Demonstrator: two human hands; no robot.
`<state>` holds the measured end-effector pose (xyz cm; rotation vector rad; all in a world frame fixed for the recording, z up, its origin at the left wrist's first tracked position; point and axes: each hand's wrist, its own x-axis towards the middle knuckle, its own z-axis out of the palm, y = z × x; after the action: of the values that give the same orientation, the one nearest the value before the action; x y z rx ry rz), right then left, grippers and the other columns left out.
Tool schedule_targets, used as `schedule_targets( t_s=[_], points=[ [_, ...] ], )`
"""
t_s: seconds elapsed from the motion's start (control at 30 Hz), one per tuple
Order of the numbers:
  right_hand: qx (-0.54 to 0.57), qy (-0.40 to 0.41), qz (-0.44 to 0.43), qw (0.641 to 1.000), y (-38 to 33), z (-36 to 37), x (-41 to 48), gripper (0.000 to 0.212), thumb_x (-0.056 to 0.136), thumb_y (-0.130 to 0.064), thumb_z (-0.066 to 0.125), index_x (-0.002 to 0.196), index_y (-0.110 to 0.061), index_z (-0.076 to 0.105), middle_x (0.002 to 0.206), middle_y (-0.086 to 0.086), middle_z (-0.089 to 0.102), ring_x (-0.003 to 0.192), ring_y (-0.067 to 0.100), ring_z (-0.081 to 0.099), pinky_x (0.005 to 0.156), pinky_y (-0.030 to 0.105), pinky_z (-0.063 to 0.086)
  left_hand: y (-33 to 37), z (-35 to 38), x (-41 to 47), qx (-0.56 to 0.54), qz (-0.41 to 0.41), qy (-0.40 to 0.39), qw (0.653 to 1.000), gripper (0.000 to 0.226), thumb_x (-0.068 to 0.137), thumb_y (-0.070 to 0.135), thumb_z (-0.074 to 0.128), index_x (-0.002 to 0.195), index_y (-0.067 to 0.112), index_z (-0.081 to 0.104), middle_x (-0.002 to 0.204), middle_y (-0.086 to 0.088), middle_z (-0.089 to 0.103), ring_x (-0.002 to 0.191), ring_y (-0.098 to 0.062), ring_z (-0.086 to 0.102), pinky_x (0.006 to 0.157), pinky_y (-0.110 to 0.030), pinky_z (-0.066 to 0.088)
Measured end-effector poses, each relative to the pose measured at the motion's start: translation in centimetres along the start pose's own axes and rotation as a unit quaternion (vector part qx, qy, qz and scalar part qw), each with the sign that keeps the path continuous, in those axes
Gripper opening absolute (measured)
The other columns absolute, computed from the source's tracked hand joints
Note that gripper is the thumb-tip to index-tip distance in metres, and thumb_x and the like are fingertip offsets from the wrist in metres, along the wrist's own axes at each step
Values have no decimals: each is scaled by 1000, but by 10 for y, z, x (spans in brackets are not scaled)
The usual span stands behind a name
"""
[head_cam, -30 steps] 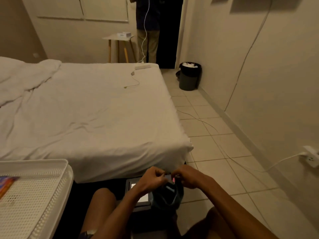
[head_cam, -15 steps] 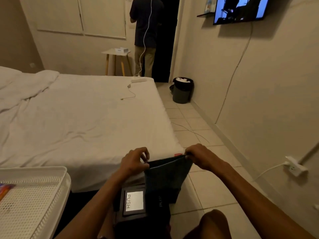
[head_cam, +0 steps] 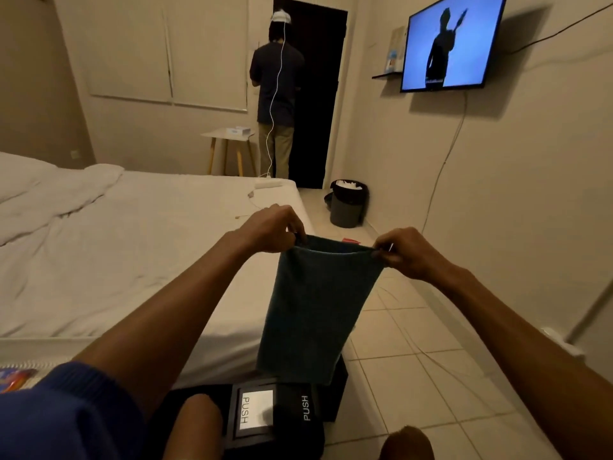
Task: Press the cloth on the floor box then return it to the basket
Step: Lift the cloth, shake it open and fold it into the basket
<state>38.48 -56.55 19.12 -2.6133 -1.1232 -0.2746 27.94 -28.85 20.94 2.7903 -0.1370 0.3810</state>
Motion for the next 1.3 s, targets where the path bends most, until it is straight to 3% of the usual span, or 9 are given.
schedule_targets(
  t_s=[0.23, 0.37, 0.47, 0.6, 0.73, 0.9, 1.07, 1.17, 1.3],
  points=[
    [98, 57, -6, 994, -18, -21, 1, 5, 93, -16, 66, 90, -15, 69, 82, -1, 62, 70, 13, 66, 65, 26, 60, -3, -30, -16, 9, -24, -42, 999, 27, 93, 9, 51, 104, 10, 76, 102, -4, 72, 94, -22, 65, 82, -38, 56],
    [125, 53, -6, 991, -26, -29, 5, 6, 94, -17, 64, 89, -14, 67, 85, 4, 63, 69, 14, 69, 58, 20, 58, -7, -36, -25, 14, -41, -86, 995, 41, 96, 39, 42, 80, 15, 71, 78, 1, 68, 74, -18, 64, 65, -25, 48],
    [119, 48, 0, 992, -30, -30, 8, 9, 95, -18, 63, 87, -17, 65, 87, 3, 63, 71, 15, 69, 59, 20, 58, -12, -34, -29, 26, -36, -75, 996, 50, 91, 57, 50, 71, 16, 70, 80, -3, 72, 73, -18, 67, 64, -28, 50],
    [171, 64, 6, 983, -27, -33, 10, 14, 96, -19, 62, 82, -23, 64, 87, 2, 64, 76, 12, 67, 57, 16, 56, -11, -38, -24, 66, -10, 5, 998, 37, 86, 46, 68, 88, 10, 77, 97, -3, 74, 83, -17, 64, 66, -26, 50],
    [252, 90, 24, 963, -24, -32, 11, 15, 94, -18, 64, 98, -7, 74, 92, 9, 72, 83, 19, 72, 61, 21, 60, -12, -49, -17, 10, -3, 59, 998, 31, 85, 40, 71, 90, 10, 78, 104, -5, 74, 81, -12, 58, 58, -17, 39],
    [346, 135, 35, 928, -30, -29, 11, 20, 94, -18, 64, 108, -8, 75, 96, 8, 73, 86, 19, 70, 61, 21, 58, -15, -61, -12, -5, -1, 91, 996, 30, 85, 36, 72, 95, 8, 79, 105, -8, 74, 78, -11, 57, 56, -17, 39],
    [316, 117, 13, 941, -32, -34, 18, 18, 94, -15, 65, 109, -9, 73, 98, 5, 73, 89, 15, 67, 61, 17, 55, -20, -69, -12, -49, -8, 100, 994, 26, 84, 28, 73, 97, 6, 78, 98, -11, 75, 64, -10, 60, 55, -19, 42],
    [290, 102, 5, 951, -32, -37, 22, 18, 94, -16, 64, 105, -5, 73, 97, 11, 72, 83, 17, 67, 59, 15, 55, -24, -73, -11, -76, -11, 109, 991, 23, 84, 24, 73, 99, 7, 77, 96, -10, 74, 64, -18, 67, 52, -21, 49],
    [284, 99, 5, 954, -34, -42, 26, 14, 93, -20, 65, 97, -9, 71, 91, 11, 71, 73, 14, 69, 57, 16, 56, -29, -80, -8, -118, -18, 114, 986, 23, 84, 22, 73, 101, 6, 76, 98, -9, 73, 68, -13, 68, 49, -18, 54]
  ],
)
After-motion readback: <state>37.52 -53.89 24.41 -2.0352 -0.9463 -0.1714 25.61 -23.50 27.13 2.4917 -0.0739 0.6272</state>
